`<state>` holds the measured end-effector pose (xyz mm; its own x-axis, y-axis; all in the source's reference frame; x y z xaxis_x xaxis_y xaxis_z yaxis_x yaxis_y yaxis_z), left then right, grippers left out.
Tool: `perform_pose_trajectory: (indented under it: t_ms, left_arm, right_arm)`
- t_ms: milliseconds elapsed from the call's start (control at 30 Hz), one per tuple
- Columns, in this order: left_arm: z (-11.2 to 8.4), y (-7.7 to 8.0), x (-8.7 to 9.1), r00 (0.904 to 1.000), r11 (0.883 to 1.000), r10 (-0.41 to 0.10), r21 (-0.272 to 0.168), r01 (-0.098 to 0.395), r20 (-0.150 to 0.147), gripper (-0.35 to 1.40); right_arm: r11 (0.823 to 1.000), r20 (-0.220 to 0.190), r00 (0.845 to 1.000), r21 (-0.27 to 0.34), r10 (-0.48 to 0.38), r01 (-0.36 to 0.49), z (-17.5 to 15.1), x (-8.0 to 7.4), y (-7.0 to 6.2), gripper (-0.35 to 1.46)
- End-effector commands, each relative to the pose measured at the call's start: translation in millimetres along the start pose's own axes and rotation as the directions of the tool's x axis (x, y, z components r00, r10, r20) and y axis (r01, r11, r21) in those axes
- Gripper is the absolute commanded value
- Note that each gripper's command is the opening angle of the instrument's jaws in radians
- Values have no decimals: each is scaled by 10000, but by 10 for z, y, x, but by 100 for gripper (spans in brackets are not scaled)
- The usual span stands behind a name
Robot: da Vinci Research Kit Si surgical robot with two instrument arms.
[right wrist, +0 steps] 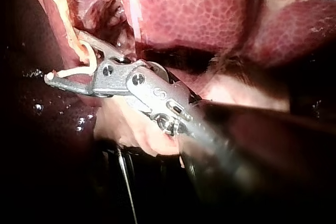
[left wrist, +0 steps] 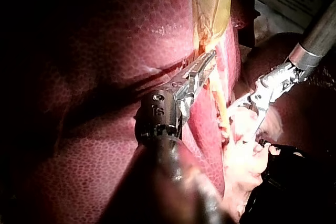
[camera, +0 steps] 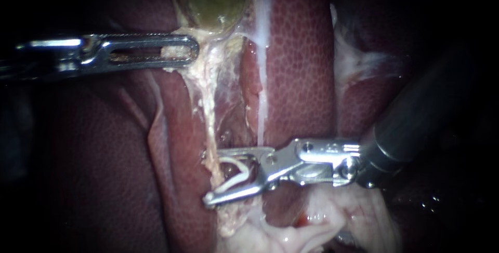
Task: Clipping first clip left tube
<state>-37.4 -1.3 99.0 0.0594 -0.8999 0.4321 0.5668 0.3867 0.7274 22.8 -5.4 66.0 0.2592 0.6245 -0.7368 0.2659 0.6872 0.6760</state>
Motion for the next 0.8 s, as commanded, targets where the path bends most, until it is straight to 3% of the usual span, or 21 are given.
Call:
perform_pose_trajectory:
  t_ms: [33, 800]
  left_arm:
    - [0, 0, 0, 10000, 10000, -3, 8, 3, -3, -35]
    - [0, 0, 0, 10000, 10000, -3, 2, 3, 1, -35]
  right_arm:
    - [9999, -12, 10000, 101, 55, -55, 3, -1, -1, 60]
    - [9986, -551, 9978, 377, 380, -359, 22, -2, 10, 56]
